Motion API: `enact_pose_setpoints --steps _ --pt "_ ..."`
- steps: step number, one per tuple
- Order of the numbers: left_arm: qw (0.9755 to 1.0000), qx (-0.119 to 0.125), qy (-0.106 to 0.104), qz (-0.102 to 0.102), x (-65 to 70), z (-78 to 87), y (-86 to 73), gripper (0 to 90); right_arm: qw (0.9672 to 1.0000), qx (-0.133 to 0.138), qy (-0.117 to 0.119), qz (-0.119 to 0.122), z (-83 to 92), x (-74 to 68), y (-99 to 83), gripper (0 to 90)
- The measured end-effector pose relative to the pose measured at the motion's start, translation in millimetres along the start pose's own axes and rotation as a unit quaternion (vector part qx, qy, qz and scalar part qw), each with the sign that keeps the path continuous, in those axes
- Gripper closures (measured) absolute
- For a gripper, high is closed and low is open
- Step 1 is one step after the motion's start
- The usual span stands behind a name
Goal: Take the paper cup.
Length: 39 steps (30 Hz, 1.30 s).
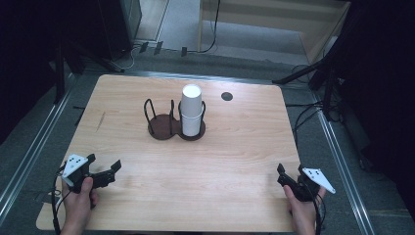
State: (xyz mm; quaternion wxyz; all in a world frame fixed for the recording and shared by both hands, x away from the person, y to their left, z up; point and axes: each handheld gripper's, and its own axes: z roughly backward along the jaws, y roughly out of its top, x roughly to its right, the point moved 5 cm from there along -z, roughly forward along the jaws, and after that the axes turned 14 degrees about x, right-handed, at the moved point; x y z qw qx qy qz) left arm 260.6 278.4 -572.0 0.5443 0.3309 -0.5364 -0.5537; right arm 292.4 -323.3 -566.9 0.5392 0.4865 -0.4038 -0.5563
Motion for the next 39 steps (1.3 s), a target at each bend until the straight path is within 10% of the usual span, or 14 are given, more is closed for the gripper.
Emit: enact_pose_setpoints --steps 10,39 --pt "0.9998 -0.013 -0.001 -0.017 2.8 -5.0 -1.1 0.0 0.9997 -0.007 -0.022 0.011 -1.2 -0.3 3.3 19.3" --pt "0.9999 -0.005 -0.001 -0.011 1.8 -5.1 0.2 0.0 0.9986 -0.002 0.040 0.035 -17.3 -69.6 52.5 18.2"
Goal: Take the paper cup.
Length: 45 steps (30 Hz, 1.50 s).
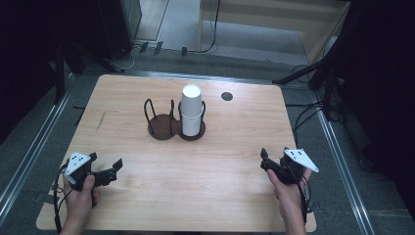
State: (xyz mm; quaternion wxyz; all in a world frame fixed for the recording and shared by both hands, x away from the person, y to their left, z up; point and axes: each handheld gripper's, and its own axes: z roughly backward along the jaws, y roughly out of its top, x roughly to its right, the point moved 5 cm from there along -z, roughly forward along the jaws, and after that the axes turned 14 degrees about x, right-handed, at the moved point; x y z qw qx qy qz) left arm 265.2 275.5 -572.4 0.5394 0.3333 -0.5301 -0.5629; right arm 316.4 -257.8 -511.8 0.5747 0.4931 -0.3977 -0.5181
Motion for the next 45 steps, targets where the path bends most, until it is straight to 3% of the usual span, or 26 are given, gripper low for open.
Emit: enact_pose_setpoints --steps 11,16,19,35,45 --pt "1.0000 0.002 0.002 0.001 0.1 0.3 0.2 0.0 0.9998 0.008 0.017 0.003 -7.4 -15.4 18.2 18.2" --pt "1.0000 0.003 0.002 0.000 0.4 0.4 0.2 0.0 0.9999 0.009 0.008 0.011 -12.5 -23.9 21.9 12.2" --pt "1.0000 0.004 0.002 0.001 0.1 0.5 0.4 0.0 0.9997 0.012 0.017 0.013 -14.8 -30.2 23.8 10.9" --pt "1.0000 0.004 0.004 0.004 -0.3 0.3 0.6 0.0 0.9969 0.019 0.074 0.018 -35.8 -92.6 37.1 8.4" --pt "1.0000 0.000 0.006 -0.004 0.3 0.0 0.6 0.0 0.9952 0.014 0.095 0.019 -46.5 -119.2 39.2 9.2"
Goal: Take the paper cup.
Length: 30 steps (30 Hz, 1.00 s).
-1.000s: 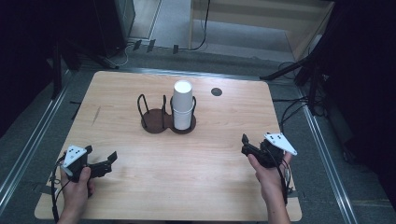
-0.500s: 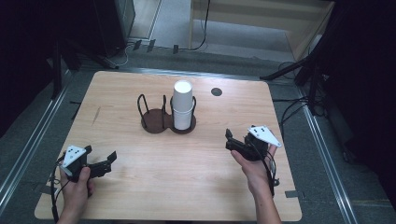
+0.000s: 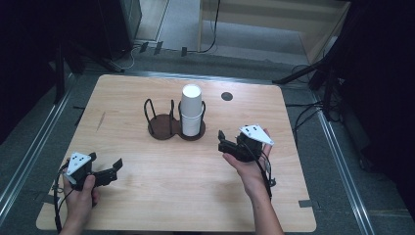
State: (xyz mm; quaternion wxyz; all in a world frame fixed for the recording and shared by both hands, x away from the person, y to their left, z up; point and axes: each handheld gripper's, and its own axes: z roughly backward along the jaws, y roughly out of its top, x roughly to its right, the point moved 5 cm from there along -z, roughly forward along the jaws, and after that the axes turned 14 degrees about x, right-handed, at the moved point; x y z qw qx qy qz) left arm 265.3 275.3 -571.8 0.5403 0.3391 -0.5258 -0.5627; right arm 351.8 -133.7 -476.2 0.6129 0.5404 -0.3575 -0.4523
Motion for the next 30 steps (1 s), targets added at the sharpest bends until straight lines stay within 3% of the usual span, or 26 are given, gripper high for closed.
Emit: enact_pose_setpoints --steps 9,20,30 --pt "1.0000 -0.001 -0.003 0.002 -0.2 -0.3 0.1 0.0 0.9999 -0.002 0.011 0.003 -12.2 -15.5 3.7 9.4" --pt "1.0000 0.000 -0.005 0.006 -0.8 -0.2 0.4 0.0 0.9994 0.002 0.028 -0.018 -28.9 -36.1 8.0 9.6" --pt "0.9999 -0.001 -0.008 0.007 -1.1 0.0 0.6 0.0 0.9989 0.003 0.043 -0.015 -40.2 -53.1 10.3 9.6"
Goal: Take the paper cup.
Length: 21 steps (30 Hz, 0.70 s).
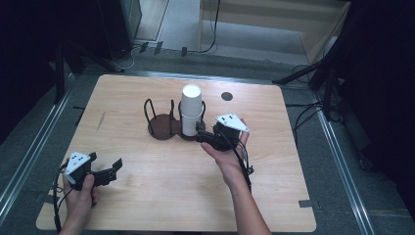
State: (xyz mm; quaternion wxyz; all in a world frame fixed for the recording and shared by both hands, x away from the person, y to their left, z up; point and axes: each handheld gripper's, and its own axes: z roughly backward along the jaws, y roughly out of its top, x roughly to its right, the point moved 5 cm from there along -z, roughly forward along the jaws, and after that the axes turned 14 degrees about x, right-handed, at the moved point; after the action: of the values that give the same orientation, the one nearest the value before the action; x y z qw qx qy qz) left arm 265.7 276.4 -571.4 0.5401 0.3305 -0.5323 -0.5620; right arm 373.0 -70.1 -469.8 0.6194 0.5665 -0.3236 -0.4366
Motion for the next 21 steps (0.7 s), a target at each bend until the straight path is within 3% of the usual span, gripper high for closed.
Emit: enact_pose_setpoints --steps 10,21 --pt "1.0000 0.000 -0.001 0.002 0.0 0.0 0.0 0.0 0.9999 -0.002 0.016 -0.004 -17.3 -18.2 0.3 9.5" --pt "1.0000 0.001 -0.003 0.004 -0.3 -0.2 0.2 0.0 0.9999 -0.006 0.016 -0.001 -35.3 -24.9 2.1 9.6"
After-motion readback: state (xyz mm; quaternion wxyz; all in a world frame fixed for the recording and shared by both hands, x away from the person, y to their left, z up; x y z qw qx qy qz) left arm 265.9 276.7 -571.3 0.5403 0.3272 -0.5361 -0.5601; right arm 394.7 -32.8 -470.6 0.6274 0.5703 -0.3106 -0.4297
